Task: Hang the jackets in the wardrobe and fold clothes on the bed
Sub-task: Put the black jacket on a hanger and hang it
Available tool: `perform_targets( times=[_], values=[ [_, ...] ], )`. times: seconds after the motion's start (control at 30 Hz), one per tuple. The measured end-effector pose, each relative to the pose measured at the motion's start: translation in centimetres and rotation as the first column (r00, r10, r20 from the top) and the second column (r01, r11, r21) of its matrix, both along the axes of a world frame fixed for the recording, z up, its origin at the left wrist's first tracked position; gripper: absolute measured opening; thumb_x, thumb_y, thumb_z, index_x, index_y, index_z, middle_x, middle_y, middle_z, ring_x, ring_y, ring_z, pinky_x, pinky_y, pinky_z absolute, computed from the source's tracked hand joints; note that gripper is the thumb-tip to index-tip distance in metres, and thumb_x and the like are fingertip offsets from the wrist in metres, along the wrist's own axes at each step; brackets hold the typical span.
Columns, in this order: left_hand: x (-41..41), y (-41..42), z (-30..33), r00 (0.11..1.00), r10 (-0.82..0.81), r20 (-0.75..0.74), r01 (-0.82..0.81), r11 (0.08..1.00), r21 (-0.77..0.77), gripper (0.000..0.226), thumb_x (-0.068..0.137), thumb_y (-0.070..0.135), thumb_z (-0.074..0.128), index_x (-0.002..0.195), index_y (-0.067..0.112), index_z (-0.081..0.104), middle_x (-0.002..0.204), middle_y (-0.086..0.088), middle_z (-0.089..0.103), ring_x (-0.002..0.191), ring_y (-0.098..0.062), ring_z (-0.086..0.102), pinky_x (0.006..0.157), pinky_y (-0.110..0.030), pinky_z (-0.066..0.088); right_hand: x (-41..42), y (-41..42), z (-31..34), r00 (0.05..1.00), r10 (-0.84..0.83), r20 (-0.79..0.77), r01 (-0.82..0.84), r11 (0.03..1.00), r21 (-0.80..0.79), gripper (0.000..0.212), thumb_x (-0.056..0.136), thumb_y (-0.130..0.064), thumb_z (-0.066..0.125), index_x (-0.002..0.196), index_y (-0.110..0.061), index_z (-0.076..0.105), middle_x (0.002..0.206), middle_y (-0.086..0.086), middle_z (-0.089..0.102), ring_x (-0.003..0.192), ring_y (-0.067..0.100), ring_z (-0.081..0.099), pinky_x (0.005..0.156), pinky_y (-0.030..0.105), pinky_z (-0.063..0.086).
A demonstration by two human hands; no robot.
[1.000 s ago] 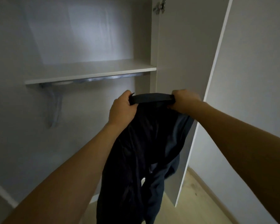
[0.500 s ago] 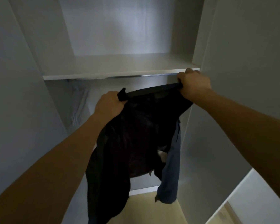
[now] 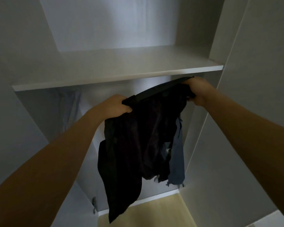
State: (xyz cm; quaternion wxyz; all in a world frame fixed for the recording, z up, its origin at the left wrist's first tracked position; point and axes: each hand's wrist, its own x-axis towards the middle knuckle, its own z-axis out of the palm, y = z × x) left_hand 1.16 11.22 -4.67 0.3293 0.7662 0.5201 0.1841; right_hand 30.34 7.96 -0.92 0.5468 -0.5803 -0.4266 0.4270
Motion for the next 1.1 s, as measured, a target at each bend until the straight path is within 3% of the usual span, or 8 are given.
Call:
perform_targets(
  times=[0.17, 0.23, 0.33, 0.4, 0.57, 0.7, 0.9, 1.1],
  values=[
    [0.7, 2.4, -2.6, 0.982, 0.131, 0.134, -0.151, 0.977, 0.152, 0.032, 0.087, 0.035, 0.067, 0.068, 0.011, 0.061, 0.068, 0.001, 0.063, 0.062, -0.012, 0.06, 0.055, -0.019, 0.045, 0.4, 2.1, -1.5, 0.996, 0.017, -0.092, -0.014, 1.0, 0.027, 0.018, 0.087, -0.016, 0.067, 0.104, -0.01, 0.067, 0.094, 0.006, 0.072, 0.089, 0.025, 0.07, 0.072, 0.034, 0.059],
    [0.6, 3.1, -2.5, 0.934, 0.225, 0.279, -0.28, 0.944, 0.174, 0.035, 0.086, 0.037, 0.069, 0.061, 0.018, 0.053, 0.06, 0.007, 0.058, 0.055, -0.006, 0.055, 0.048, -0.015, 0.039, 1.2, 2.7, -1.6, 0.994, 0.005, 0.11, -0.018, 0.993, 0.114, 0.026, 0.082, -0.025, 0.075, 0.104, -0.013, 0.069, 0.097, 0.004, 0.072, 0.091, 0.022, 0.07, 0.081, 0.033, 0.057],
    [1.2, 3.5, -1.7, 0.872, 0.262, 0.414, -0.352, 0.923, 0.158, 0.041, 0.084, 0.038, 0.07, 0.058, 0.022, 0.043, 0.057, 0.008, 0.05, 0.053, -0.006, 0.048, 0.052, -0.023, 0.036, 1.6, 3.1, -0.8, 0.793, 0.021, 0.609, -0.183, 0.961, 0.206, 0.041, 0.073, -0.045, 0.08, 0.108, -0.028, 0.066, 0.099, -0.014, 0.067, 0.089, -0.001, 0.062, 0.076, 0.012, 0.047],
    [1.9, 3.7, -1.1, 0.827, 0.272, 0.491, -0.377, 0.917, 0.127, 0.043, 0.084, 0.037, 0.069, 0.056, 0.024, 0.039, 0.055, 0.009, 0.047, 0.054, -0.007, 0.045, 0.056, -0.026, 0.034, 1.5, 3.1, 0.2, 0.706, 0.156, 0.691, -0.337, 0.932, 0.134, 0.046, 0.068, -0.048, 0.082, 0.107, -0.037, 0.059, 0.099, -0.025, 0.061, 0.089, -0.011, 0.058, 0.07, 0.003, 0.041],
    [1.9, 3.7, -0.1, 0.918, 0.273, 0.288, -0.318, 0.94, 0.122, 0.031, 0.087, 0.038, 0.067, 0.07, 0.017, 0.052, 0.07, 0.0, 0.057, 0.063, -0.013, 0.053, 0.058, -0.027, 0.038, 3.0, 4.4, 1.7, 0.481, 0.15, 0.864, -0.42, 0.904, 0.077, 0.039, 0.081, -0.023, 0.075, 0.113, -0.018, 0.054, 0.108, -0.003, 0.057, 0.1, 0.015, 0.055, 0.085, 0.026, 0.043],
    [2.1, 3.3, -0.6, 0.947, 0.299, 0.119, -0.316, 0.931, 0.183, 0.017, 0.089, 0.025, 0.061, 0.088, 0.009, 0.055, 0.081, -0.006, 0.059, 0.069, -0.017, 0.056, 0.055, -0.027, 0.038, 3.3, 4.5, 1.9, 0.504, -0.009, 0.864, -0.368, 0.903, 0.224, 0.027, 0.085, -0.016, 0.067, 0.11, -0.012, 0.059, 0.103, 0.0, 0.06, 0.092, 0.013, 0.053, 0.078, 0.02, 0.037],
    [2.4, 2.1, -0.5, 0.916, 0.248, 0.315, -0.295, 0.949, 0.11, 0.029, 0.083, 0.036, 0.074, 0.083, 0.008, 0.07, 0.077, -0.006, 0.071, 0.07, -0.021, 0.068, 0.057, -0.025, 0.05, 4.9, 4.0, 0.4, 0.411, -0.036, 0.911, -0.304, 0.937, 0.174, 0.009, 0.089, -0.014, 0.06, 0.093, -0.007, 0.058, 0.092, 0.005, 0.061, 0.089, 0.025, 0.059, 0.074, 0.026, 0.039],
    [4.4, 0.3, 0.8, 0.951, -0.026, 0.309, 0.064, 0.992, -0.112, 0.045, 0.051, 0.045, 0.087, 0.086, 0.018, 0.077, 0.087, -0.002, 0.076, 0.079, -0.018, 0.073, 0.069, -0.026, 0.054, 6.6, 3.6, -1.8, 0.528, -0.137, 0.838, -0.046, 0.981, 0.189, 0.022, 0.09, -0.021, 0.059, 0.105, -0.007, 0.062, 0.106, 0.015, 0.066, 0.099, 0.032, 0.06, 0.076, 0.028, 0.038]
  ],
)
